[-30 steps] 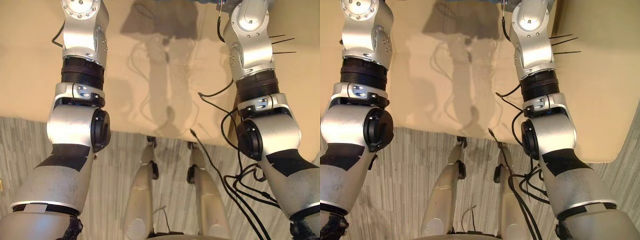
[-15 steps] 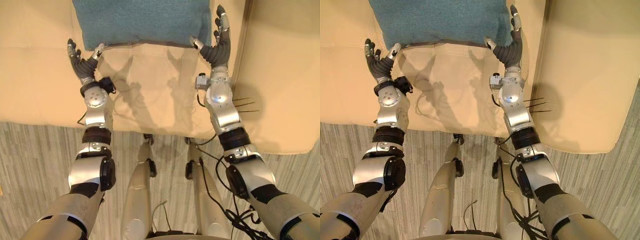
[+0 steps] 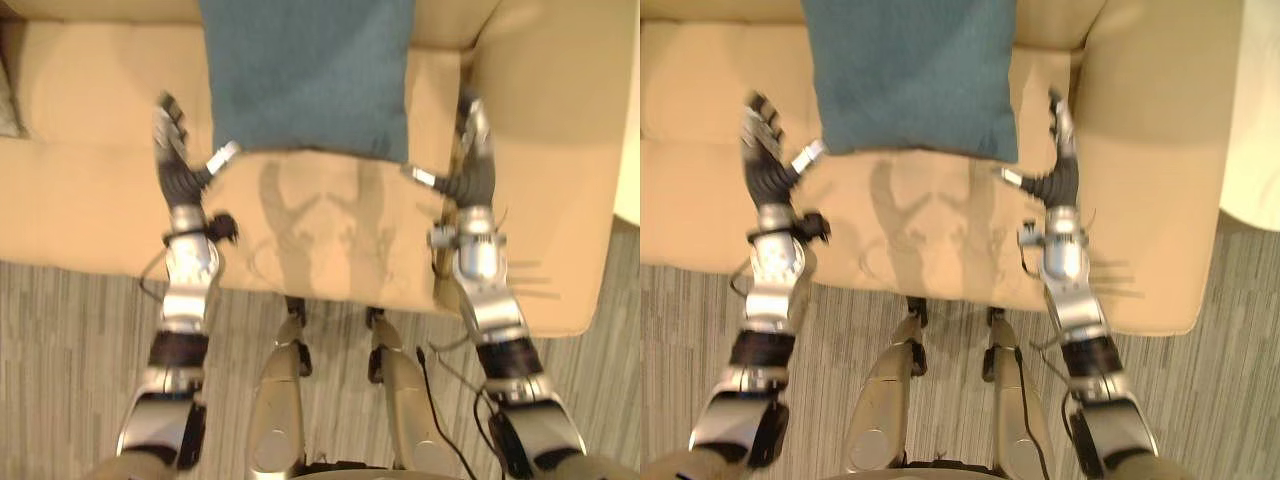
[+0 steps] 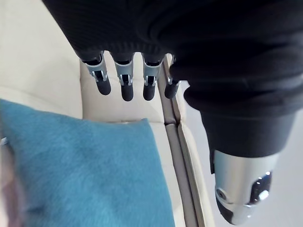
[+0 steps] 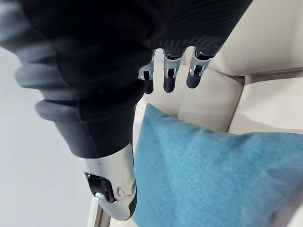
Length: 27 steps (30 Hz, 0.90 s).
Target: Pick up cushions and gather them together orderly.
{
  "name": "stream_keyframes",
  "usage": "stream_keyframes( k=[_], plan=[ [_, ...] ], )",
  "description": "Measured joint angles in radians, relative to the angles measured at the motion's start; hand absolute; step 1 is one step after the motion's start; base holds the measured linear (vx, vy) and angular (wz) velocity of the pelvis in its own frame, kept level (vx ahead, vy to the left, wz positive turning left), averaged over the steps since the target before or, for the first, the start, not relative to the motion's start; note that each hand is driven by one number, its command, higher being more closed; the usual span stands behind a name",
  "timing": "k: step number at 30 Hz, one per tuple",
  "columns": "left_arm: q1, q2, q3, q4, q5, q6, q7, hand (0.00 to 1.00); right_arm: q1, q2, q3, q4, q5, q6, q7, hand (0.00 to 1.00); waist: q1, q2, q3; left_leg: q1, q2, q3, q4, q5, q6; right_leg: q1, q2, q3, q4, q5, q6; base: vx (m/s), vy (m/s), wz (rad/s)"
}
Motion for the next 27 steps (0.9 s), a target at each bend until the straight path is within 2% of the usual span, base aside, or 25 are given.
stream_keyframes(
  k=[4,6,7,9,11,15,18,21,23,25,27],
  plan=[
    [0.272,-0.054,-0.078,0.034,0.012,0.010,-0.105,0.00,0.311,0.017,-0.023,0.046,-0.001,-0.001,0.104,0.00,-0.004,-0.021,-0.076,0.109,0.001,0.006,0.057,-0.081,0.003,0.096,-0.008,0.007,0.074,-0.087,0.014,0.13,0.016,-0.03],
    [0.335,-0.057,-0.081,0.127,0.031,0.014,-0.139,0.00,0.381,0.040,-0.050,0.163,-0.001,-0.002,0.137,0.00,-0.011,-0.030,-0.130,0.152,-0.002,0.015,0.060,-0.099,0.001,0.130,-0.011,0.013,0.085,-0.109,0.021,0.10,0.035,-0.08],
    [0.366,-0.060,-0.076,0.240,0.047,0.019,-0.162,0.00,0.403,0.048,-0.068,0.302,-0.001,0.000,0.163,0.00,-0.028,-0.031,-0.166,0.196,-0.007,0.017,0.055,-0.110,0.001,0.170,-0.016,0.014,0.086,-0.123,0.028,0.11,0.051,-0.05],
    [0.381,-0.065,-0.059,0.362,0.081,0.035,-0.193,0.00,0.412,0.048,-0.085,0.452,-0.002,0.006,0.193,0.00,-0.035,-0.033,-0.192,0.250,-0.016,0.026,0.040,-0.117,0.001,0.210,-0.022,0.021,0.083,-0.135,0.034,0.07,0.045,-0.09],
    [0.404,-0.079,-0.010,0.525,0.142,0.049,-0.233,0.00,0.420,0.050,-0.122,0.643,-0.003,0.015,0.221,0.00,-0.054,-0.027,-0.228,0.314,-0.028,0.036,0.011,-0.124,0.003,0.258,-0.027,0.042,0.065,-0.137,0.040,0.05,0.054,-0.22],
    [0.425,-0.081,0.082,0.710,0.199,0.078,-0.251,0.00,0.463,0.050,-0.212,0.817,-0.011,0.028,0.238,0.00,-0.057,-0.019,-0.275,0.415,-0.040,0.062,-0.042,-0.131,-0.001,0.340,-0.027,0.063,0.027,-0.137,0.048,0.05,0.043,-0.17],
    [0.457,-0.077,0.129,0.763,0.223,0.089,-0.253,0.00,0.496,0.037,-0.257,0.888,-0.050,0.046,0.238,0.00,-0.059,-0.011,-0.312,0.476,-0.048,0.072,-0.078,-0.130,-0.001,0.384,-0.029,0.071,0.003,-0.137,0.051,0.06,0.033,-0.09],
    [0.463,-0.077,0.150,0.790,0.235,0.093,-0.253,0.00,0.506,0.034,-0.267,0.913,-0.071,0.049,0.238,0.00,-0.069,-0.009,-0.318,0.516,-0.057,0.084,-0.096,-0.128,-0.004,0.410,-0.030,0.090,0.001,-0.134,0.051,0.03,0.045,-0.12],
    [0.457,-0.076,0.149,0.793,0.235,0.094,-0.253,0.00,0.483,0.035,-0.260,0.912,-0.089,0.052,0.238,0.00,-0.067,-0.014,-0.312,0.511,-0.055,0.116,-0.089,-0.128,-0.001,0.383,-0.030,0.118,0.018,-0.129,0.055,-0.02,0.030,-0.40],
    [0.439,-0.075,0.144,0.792,0.235,0.094,-0.252,0.00,0.465,0.040,-0.254,0.905,-0.089,0.052,0.237,0.00,-0.067,-0.010,-0.309,0.474,-0.051,0.130,-0.048,-0.136,0.008,0.343,-0.031,0.130,0.059,-0.128,0.057,-0.05,-0.008,-0.27],
    [0.413,-0.074,0.137,0.774,0.234,0.094,-0.252,0.00,0.454,0.044,-0.236,0.887,-0.089,0.053,0.237,0.00,-0.074,-0.018,-0.290,0.416,-0.037,0.130,0.027,-0.158,0.018,0.306,-0.039,0.129,0.096,-0.127,0.064,-0.10,-0.002,0.01]
  ],
)
